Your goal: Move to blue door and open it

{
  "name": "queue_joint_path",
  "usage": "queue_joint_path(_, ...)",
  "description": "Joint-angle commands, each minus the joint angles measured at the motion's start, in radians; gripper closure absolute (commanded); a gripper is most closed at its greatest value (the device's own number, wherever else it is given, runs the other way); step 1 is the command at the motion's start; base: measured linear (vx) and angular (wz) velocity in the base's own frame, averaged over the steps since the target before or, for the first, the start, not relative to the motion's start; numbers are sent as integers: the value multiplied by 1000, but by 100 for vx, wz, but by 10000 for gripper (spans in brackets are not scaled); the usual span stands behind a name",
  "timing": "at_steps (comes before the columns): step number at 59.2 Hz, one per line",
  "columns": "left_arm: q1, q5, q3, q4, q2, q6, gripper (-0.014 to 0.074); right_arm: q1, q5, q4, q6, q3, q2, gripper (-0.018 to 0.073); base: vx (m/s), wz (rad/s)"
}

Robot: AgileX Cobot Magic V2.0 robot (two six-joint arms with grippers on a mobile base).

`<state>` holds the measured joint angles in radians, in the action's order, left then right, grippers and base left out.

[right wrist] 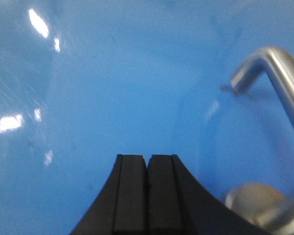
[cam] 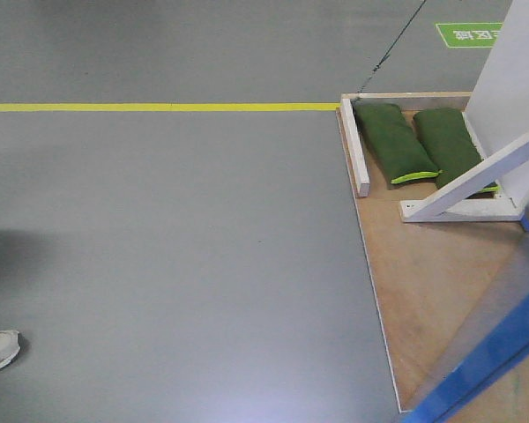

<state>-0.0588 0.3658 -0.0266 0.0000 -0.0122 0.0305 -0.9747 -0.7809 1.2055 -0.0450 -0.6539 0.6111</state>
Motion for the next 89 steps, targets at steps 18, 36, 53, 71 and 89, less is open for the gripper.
queue_joint_path(18,8,-78,-4,0,-15,-3,526,124,-49,192,28,-82,80,557,0,0)
queue_joint_path(36,8,-78,-4,0,-15,-3,526,411,261,190,28,-299,275,557,0,0)
queue_joint_path(53,8,-78,-4,0,-15,-3,526,667,444,188,28,-416,426,557,0,0)
queue_joint_path(71,8,-78,-4,0,-15,-3,526,813,462,185,28,-413,491,557,0,0)
queue_joint_path(89,8,-78,-4,0,-15,-3,526,813,433,185,28,-413,498,557,0,0)
